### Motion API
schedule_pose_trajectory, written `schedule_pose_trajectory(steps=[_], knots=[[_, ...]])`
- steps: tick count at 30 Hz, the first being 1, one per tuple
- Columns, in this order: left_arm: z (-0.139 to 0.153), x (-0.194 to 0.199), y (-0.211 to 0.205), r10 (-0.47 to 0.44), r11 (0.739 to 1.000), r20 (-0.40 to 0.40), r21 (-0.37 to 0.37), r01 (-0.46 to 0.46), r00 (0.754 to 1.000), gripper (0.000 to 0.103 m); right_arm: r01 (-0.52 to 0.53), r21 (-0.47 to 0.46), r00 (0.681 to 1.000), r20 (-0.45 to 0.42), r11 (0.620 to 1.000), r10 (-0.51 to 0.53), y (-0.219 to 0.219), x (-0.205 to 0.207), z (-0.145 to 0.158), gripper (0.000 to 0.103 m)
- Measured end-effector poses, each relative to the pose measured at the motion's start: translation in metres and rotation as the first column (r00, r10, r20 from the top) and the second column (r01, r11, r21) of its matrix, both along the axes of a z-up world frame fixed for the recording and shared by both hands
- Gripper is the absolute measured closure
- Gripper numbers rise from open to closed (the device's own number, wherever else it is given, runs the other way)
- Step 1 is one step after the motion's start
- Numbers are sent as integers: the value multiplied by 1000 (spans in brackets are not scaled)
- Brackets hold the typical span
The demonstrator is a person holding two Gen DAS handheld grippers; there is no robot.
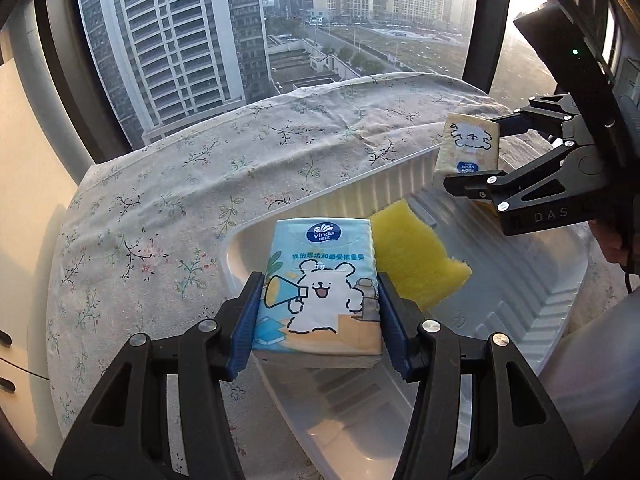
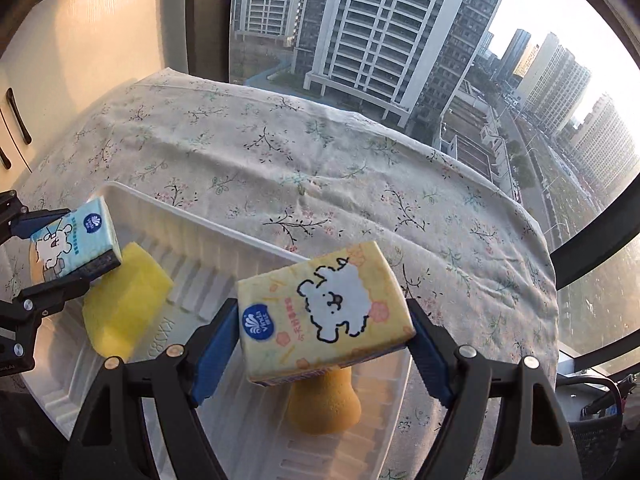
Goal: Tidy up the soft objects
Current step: 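Carry both tissue packs over the white tray, then open the left tool releasing the blue pack while the right tool releases the cream pack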
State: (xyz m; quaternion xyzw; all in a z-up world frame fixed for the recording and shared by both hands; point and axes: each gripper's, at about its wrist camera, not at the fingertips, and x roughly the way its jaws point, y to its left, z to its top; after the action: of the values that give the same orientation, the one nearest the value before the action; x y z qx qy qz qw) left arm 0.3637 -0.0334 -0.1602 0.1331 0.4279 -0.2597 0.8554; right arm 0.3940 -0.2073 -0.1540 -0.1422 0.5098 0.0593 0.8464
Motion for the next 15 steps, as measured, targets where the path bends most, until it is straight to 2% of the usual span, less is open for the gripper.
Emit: schedule_pose_trajectory(steps=[4,11,15], knots=[[-6,2,-5,-9,1000,-21,12,10,1000,51,-20,-33,1000,13,999,21,7,-2,-6,22],[-3,6,-4,16,1000,-41,-26,-17,999,50,-28,-59,1000,-4,998,28,12,0,-11,24],[4,-2,-4,6,1000,-10,-26,-6,1000,49,-43,-57,999,-2,997,43,16,-3,-10,24]])
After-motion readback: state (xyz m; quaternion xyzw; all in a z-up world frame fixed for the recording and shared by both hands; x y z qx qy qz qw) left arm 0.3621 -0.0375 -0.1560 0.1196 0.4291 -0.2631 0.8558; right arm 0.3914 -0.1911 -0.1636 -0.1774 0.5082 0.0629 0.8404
